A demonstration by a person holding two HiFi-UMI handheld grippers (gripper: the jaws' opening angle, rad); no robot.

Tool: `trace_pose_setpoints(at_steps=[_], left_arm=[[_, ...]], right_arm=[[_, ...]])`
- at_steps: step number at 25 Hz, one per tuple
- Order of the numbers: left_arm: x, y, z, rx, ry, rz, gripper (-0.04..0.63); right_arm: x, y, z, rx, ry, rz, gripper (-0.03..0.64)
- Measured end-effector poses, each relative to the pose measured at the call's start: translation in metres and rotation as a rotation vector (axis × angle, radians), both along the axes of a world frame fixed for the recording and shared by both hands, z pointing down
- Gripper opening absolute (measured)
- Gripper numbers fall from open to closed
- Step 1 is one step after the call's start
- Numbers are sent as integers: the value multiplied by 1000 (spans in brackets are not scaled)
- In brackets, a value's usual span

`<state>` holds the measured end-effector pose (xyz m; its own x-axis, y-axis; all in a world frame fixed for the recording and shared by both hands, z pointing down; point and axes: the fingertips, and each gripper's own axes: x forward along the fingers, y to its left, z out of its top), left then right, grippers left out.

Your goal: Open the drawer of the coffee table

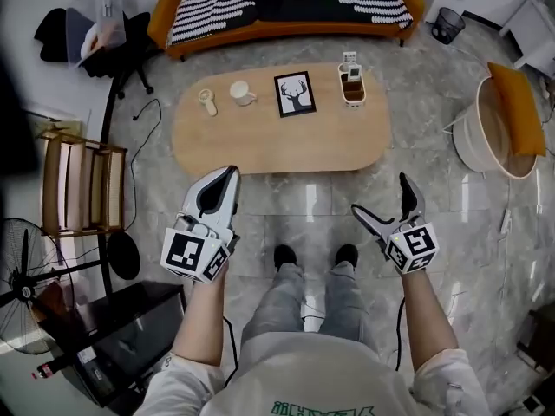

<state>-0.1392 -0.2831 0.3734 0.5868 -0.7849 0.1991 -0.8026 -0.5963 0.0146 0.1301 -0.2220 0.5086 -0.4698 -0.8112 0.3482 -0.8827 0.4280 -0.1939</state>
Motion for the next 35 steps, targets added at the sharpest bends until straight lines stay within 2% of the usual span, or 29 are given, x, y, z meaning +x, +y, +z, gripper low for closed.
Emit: trace_pose_setpoints(at_steps=[4, 7, 13, 21, 27, 30, 35], left_arm=[[1, 3, 56, -24, -5, 13, 0], [-1, 0, 100, -18, -13, 4, 0], [3, -28, 194, 12, -8, -30, 0], [28, -70, 292, 77, 37, -12, 0], [34, -93, 343, 107, 58, -18, 0], [35, -94, 355, 116, 54, -11, 0], [30, -99, 362, 126, 62, -17, 0]], right_arm=[[-18, 17, 92, -113, 0, -49, 588], [-30, 19, 154, -154, -14, -68, 588], [-42, 1, 260, -161, -36, -103, 588], [-65, -36, 377, -155, -53, -137, 588], [-81, -54, 454, -189, -87, -140, 588], [-83, -61, 480, -218, -180, -100, 588], [-78, -82, 499, -244, -553, 36, 572]])
